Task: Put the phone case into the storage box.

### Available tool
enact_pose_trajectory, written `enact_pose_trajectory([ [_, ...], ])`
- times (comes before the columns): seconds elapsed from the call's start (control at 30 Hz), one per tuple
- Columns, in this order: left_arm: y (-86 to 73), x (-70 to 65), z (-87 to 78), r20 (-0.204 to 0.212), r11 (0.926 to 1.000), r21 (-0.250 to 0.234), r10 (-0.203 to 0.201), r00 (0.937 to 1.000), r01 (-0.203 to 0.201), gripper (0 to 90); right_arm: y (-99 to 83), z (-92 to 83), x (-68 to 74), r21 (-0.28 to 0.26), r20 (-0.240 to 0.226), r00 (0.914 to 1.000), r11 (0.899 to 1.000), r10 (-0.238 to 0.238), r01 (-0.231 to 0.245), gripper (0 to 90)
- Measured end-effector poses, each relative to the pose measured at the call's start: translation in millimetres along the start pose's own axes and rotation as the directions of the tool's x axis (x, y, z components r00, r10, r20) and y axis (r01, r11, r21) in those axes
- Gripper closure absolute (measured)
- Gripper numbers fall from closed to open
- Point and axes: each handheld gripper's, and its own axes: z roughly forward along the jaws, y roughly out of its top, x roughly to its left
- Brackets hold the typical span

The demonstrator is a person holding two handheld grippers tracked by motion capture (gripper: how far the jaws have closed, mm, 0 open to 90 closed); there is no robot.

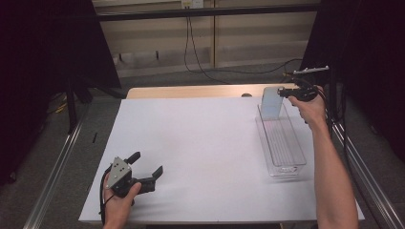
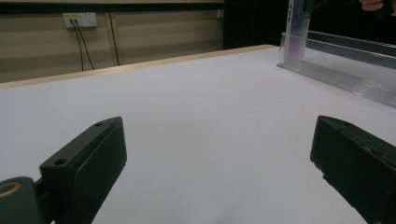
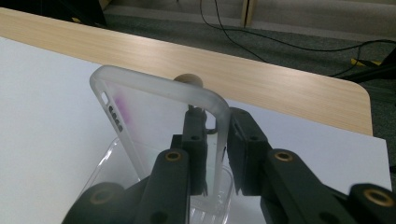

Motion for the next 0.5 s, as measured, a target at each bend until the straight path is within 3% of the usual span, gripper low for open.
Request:
enact_pose_trajectory([
  [0.5, -0.1, -0.8, 0.4, 0.001, 1.0, -0.002, -0.006, 1.0, 0.006, 3.7, -0.8, -2.3, -1.9, -0.001, 0.009, 0.9998, 1.0, 0.016, -0.016, 68.1],
])
